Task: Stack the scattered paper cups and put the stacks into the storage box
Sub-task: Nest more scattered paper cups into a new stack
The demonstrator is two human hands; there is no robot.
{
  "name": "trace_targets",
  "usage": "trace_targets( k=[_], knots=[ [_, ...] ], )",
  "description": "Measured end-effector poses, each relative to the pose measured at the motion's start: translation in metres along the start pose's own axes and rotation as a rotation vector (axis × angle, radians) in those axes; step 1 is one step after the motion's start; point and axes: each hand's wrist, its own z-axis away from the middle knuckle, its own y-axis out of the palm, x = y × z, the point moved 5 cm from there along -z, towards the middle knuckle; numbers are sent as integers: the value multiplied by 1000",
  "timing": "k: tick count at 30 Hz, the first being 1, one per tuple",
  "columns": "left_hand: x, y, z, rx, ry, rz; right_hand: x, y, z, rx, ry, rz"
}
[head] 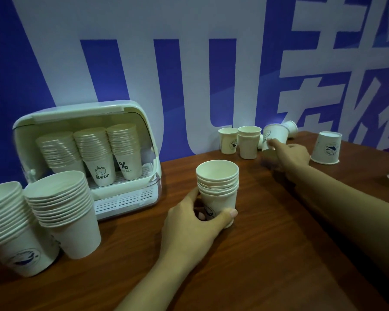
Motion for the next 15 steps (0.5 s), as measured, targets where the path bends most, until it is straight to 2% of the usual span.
trace_targets(
  k=[4, 7, 9, 13, 15],
  knots=[
    [-1, 0, 3, 20, 3, -6, 40, -24, 68, 184, -381, -160],
    [-3, -1, 4, 25, 10, -10, 67, -29, 136, 428, -538, -345],
    [-5, -1, 5, 23, 9, -11, 75, -29, 167, 548, -603, -377],
    [-5, -2, 4, 14, 1, -9, 71, -20, 188, 573, -751, -87],
    [-5, -1, 4, 12, -1, -7, 67, -18, 191, 580, -760, -2]
  ],
)
